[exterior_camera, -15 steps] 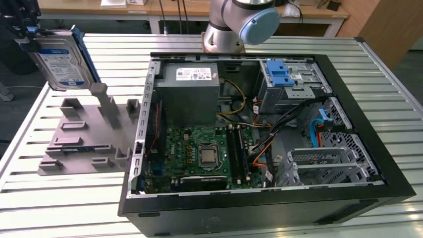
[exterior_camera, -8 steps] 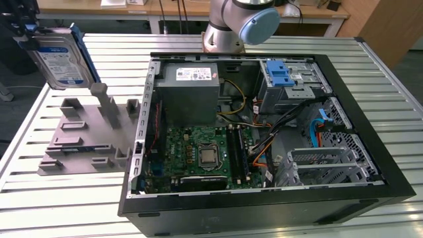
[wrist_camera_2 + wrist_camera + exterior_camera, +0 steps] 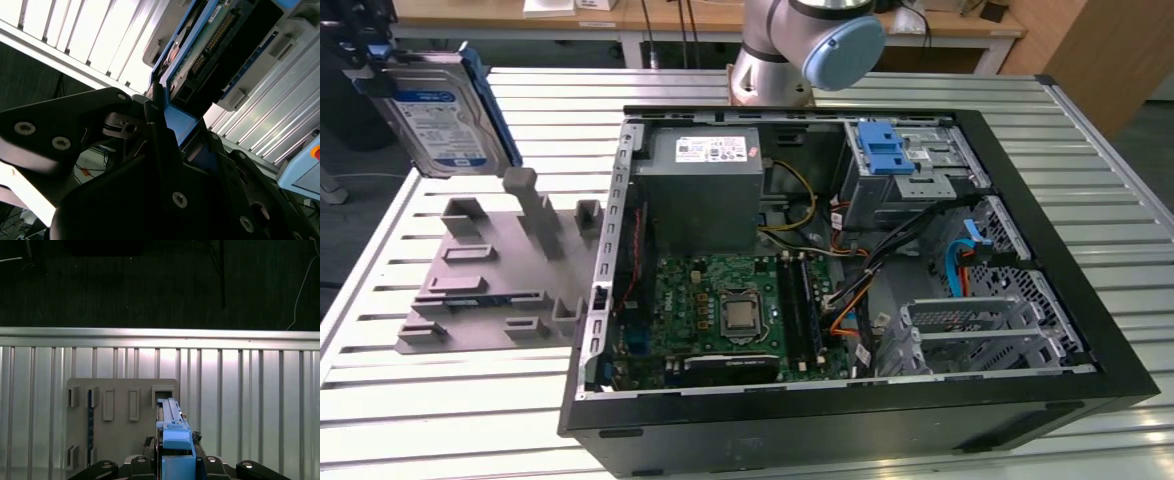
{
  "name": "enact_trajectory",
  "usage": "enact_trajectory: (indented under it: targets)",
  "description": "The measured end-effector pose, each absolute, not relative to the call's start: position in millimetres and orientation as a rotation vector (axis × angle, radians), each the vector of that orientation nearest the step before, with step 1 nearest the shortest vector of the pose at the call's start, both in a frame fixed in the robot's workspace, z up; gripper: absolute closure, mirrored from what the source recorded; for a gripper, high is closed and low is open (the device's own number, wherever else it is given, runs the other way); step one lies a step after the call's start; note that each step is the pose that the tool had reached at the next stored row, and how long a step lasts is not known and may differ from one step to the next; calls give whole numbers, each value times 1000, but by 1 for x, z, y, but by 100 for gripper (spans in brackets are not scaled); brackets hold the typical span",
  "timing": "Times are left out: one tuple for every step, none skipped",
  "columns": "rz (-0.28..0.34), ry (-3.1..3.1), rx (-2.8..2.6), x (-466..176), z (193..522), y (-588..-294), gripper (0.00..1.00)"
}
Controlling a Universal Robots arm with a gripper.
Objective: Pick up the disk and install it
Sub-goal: 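Pick up the disk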
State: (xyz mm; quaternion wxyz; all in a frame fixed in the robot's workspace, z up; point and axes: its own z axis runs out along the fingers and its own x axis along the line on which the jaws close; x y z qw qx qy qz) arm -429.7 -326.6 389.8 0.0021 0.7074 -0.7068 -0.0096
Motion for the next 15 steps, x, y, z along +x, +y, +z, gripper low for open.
enact_trajectory:
  targets:
    - [-30,-2217,2219,-430,390,-327,64]
    - [-30,-2217,2219,-430,391,-327,64]
    - [-30,-2218,2219,-430,391,-327,64]
    - [-30,-2218,2219,-430,392,-327,64]
    - [-30,-2218,2219,-430,392,-327,64]
    - [-30,-2218,2219,-430,393,-327,64]
    - [-30,-2218,2219,-430,393,-327,64]
    - [-30,-2218,2219,-430,394,-327,64]
    - [-30,-2218,2219,-430,395,-327,64]
    - [-30,-2218,2219,-430,395,-327,64]
    - [-31,-2218,2219,-430,396,-327,64]
    - [-31,-2218,2219,-430,396,-327,64]
    - [-30,-2218,2220,-430,397,-327,64]
    - [-30,-2218,2219,-430,397,-327,64]
    - [-30,-2218,2220,-430,398,-327,64]
